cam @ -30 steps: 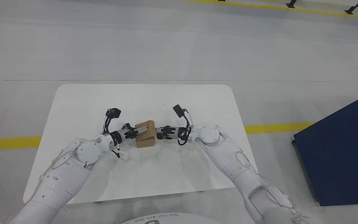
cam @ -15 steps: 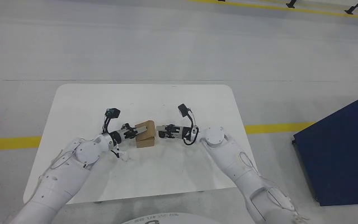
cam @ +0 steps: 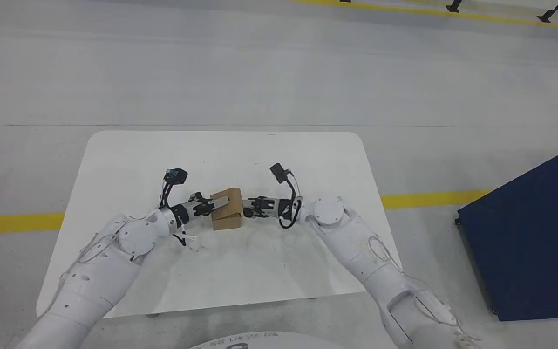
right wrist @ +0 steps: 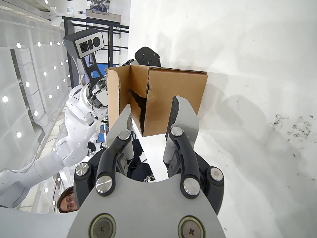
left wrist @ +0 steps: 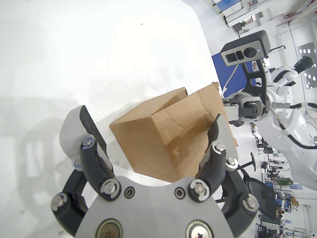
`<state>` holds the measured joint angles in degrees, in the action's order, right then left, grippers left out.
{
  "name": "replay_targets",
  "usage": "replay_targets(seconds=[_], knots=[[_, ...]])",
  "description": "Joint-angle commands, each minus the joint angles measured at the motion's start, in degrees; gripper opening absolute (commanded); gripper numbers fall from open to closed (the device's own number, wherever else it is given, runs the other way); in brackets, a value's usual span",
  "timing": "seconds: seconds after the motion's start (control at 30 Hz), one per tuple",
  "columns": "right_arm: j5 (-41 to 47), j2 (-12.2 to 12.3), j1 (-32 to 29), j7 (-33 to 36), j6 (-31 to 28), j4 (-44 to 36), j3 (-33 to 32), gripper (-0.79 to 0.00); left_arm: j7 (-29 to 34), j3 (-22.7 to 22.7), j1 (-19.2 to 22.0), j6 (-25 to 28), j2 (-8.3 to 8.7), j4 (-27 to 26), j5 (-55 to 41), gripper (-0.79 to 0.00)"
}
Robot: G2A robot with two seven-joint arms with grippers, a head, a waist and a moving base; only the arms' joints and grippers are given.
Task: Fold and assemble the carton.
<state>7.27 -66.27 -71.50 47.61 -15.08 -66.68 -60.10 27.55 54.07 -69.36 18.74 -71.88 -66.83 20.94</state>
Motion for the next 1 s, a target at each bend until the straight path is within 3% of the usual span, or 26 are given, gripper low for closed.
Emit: replay_targets(seconds=[0.0,0.23,0.77,0.97], knots=[[2.04,0.04,-0.04,0.17,-0.25,0.63,-0.76,-0.462,-0.09,0.05,0.0,0.09,-0.02,0.14,-0.09,0.0],[2.31,0.39,-1.14,2.27,-4.91,0.03,-1.35,-0.456,-0.02,0.04,0.09,0.36,-0.08,0.63,-0.07,0.0],[1.14,0.34,-0.81,0.9,-3.72,0.01,-0.83,-0.474,0.01,-0.2,0.38,0.38,-0.32,0.98,-0.03,0.0],[-2.89,0.18,-0.55,-1.6,0.05,-1.25,0.54,-0.471,0.15,-0.31,0.49,0.16,-0.39,1.04,0.21,0.0]])
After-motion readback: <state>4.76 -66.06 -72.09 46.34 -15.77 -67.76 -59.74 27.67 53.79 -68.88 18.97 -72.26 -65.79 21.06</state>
